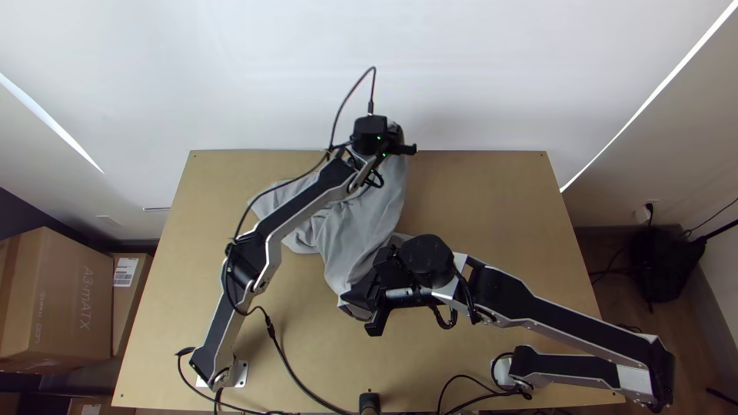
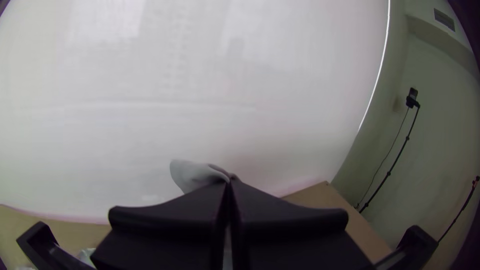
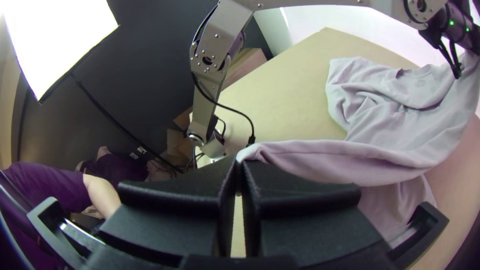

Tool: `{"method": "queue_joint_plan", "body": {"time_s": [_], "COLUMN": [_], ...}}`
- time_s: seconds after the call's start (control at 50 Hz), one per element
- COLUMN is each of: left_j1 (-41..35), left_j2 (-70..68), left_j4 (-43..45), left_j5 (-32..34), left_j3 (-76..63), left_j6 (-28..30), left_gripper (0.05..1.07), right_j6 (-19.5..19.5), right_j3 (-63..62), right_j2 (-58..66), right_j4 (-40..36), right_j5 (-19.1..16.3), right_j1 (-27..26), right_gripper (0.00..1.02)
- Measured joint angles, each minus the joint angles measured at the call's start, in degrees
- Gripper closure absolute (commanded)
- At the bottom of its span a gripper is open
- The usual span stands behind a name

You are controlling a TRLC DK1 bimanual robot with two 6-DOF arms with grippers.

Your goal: Fold the t-shirt

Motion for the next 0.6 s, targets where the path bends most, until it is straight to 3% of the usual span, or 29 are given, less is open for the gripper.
{"method": "queue_joint_plan", "body": {"time_s": [0.08,0.1,0.18,0.22,0.28,0.32,0.44,0.6], "left_j1": [-1.4,-1.7,-2.7,-3.1,-3.5,-3.6,-3.3,-2.4], "left_j2": [2.1,2.6,4.2,4.6,5.2,5.2,5.2,5.2], "left_j4": [1.4,1.6,2.2,2.4,2.4,2.3,2.2,0.5], "left_j5": [-0.2,-0.2,-0.5,-0.6,-0.6,-0.6,-0.5,0.1], "left_j3": [0.1,0.1,0.2,0.2,0.2,0.2,0.6,0.9], "left_j6": [-0.2,-0.3,-0.5,-0.5,-0.5,-0.5,0.0,0.2], "left_gripper": [1.04,1.04,0.89,0.73,0.23,0.10,0.09,0.09], "right_j6": [0.8,0.8,1.0,1.0,1.0,1.0,1.3,2.7], "right_j3": [-1.8,-2.0,-2.7,-2.7,-2.7,-2.7,-2.1,2.9], "right_j2": [0.0,0.0,0.0,0.0,0.0,0.0,0.0,0.0], "right_j4": [0.0,0.0,0.0,0.0,-0.5,-1.1,-5.5,-13.0], "right_j5": [-0.5,-0.6,-0.6,-0.6,-0.7,-0.8,-1.0,-2.0], "right_j1": [0.2,0.3,0.3,0.3,0.3,0.3,0.3,-0.7], "right_gripper": [1.00,0.95,0.59,0.55,0.47,0.37,0.17,0.15]}}
